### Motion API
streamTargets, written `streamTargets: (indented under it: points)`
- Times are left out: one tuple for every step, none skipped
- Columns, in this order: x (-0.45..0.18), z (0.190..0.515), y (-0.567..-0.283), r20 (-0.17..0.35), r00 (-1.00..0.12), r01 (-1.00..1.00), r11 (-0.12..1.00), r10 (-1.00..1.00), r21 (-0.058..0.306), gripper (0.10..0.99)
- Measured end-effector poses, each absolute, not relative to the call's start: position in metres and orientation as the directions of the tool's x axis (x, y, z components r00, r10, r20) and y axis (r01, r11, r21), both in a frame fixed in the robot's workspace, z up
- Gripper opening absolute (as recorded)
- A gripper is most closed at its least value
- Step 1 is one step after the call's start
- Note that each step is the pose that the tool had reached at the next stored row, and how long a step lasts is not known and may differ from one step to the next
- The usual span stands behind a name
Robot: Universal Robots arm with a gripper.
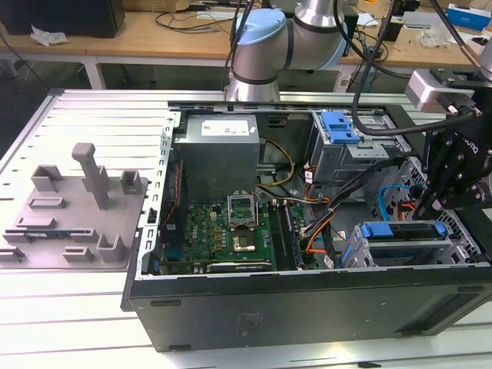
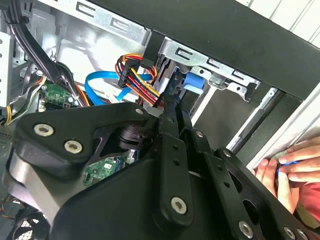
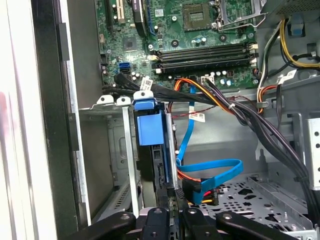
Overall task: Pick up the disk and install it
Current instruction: 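Insert the first disk wire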
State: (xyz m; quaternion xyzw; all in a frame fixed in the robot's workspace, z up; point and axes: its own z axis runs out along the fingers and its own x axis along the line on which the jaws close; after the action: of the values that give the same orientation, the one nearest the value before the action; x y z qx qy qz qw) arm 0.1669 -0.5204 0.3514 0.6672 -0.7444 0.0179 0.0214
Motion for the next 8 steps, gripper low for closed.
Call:
streamTargets:
  points:
    - [0.1669, 0.3514, -0.5204, 0.056, -0.109, -0.994, 0.109, -0.992, 0.002, 0.169]
    - [0.1669, 0.3514, -0.5204, 0.056, -0.109, -0.994, 0.109, -0.992, 0.002, 0.169]
    - [0.1669, 0.3514, -0.5205, 0.056, -0.109, -0.994, 0.109, -0.992, 0.002, 0.169]
    - [0.1669, 0.3514, -0.5205, 0.056, -0.109, -0.994, 0.109, -0.992, 0.002, 0.169]
    - [0.1669, 0.3514, -0.5206, 0.056, -0.109, -0.994, 0.109, -0.992, 0.002, 0.169]
    - [0.1675, 0.3514, -0.5206, 0.056, -0.109, -0.994, 0.109, -0.992, 0.002, 0.169]
    - [0.1689, 0.3514, -0.5205, 0.056, -0.111, -0.994, 0.111, -0.992, 0.002, 0.169]
    - [0.1689, 0.3512, -0.5206, 0.056, -0.111, -0.994, 0.112, -0.992, 0.002, 0.169]
